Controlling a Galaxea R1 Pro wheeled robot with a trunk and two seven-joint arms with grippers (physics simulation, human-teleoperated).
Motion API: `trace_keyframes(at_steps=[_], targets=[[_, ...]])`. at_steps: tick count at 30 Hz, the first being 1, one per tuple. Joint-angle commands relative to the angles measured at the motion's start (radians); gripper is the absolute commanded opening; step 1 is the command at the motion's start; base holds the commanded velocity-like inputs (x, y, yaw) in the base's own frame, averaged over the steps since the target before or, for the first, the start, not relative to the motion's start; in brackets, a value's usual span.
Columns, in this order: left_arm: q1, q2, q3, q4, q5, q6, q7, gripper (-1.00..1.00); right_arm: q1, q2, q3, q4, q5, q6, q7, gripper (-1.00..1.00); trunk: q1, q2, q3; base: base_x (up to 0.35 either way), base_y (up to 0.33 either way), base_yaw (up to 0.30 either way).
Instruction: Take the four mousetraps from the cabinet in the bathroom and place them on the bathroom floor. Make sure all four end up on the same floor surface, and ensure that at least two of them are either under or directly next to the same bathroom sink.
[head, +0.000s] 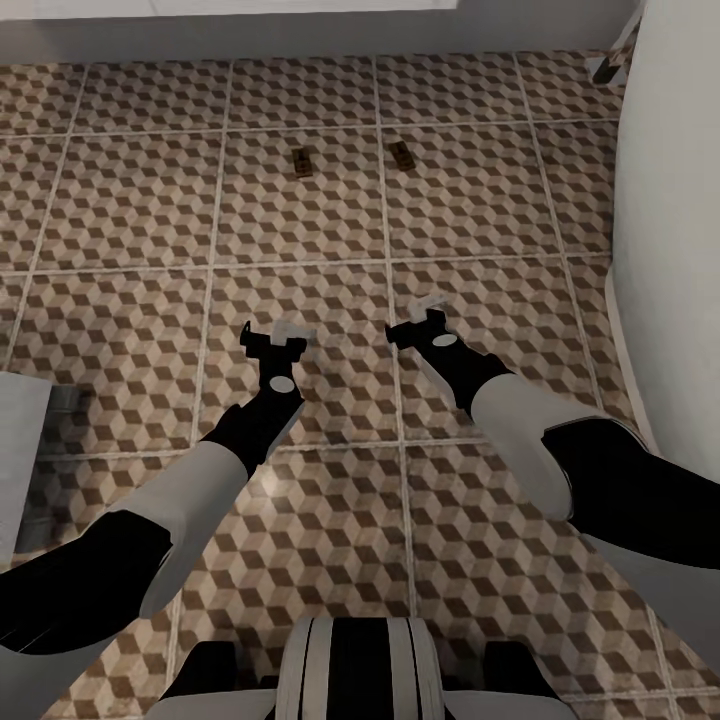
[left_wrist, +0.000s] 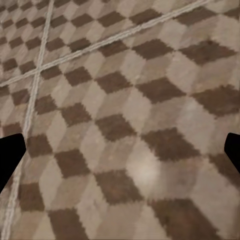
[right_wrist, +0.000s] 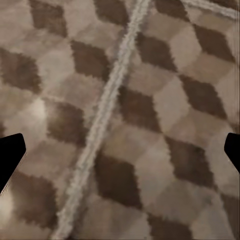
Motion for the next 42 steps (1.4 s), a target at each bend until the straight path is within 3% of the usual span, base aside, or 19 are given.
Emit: trace_keyframes(at_steps=[1,18,33,42], targets=[[-0.001,0.0,-0.003,0.001,-0.005,0.001,0.006,1.0,-0.001,0.0,0.0,0.002,0.01,-0.002,-0.005,1.0,0.0,0.0,0.004,0.0,0.0,0.0],[0.005,0.001,-0.003,0.002,-0.004,0.003,0.005,1.0,-0.001,0.0,0.0,0.011,0.01,-0.002,-0.005,1.0,-0.008,0.004,0.069,0.0,0.0,0.0],[0.061,0.005,-0.002,0.001,-0.005,0.001,0.003,1.0,0.0,0.0,0.0,0.064,0.009,-0.073,-0.005,1.0,-0.015,0.008,0.127,0.0,0.0,0.0],[0.087,0.014,-0.002,0.005,-0.003,0.0,0.001,1.0,0.032,0.0,0.0,0.07,0.009,-0.088,-0.003,1.0,-0.019,0.01,0.162,0.0,0.0,0.0]])
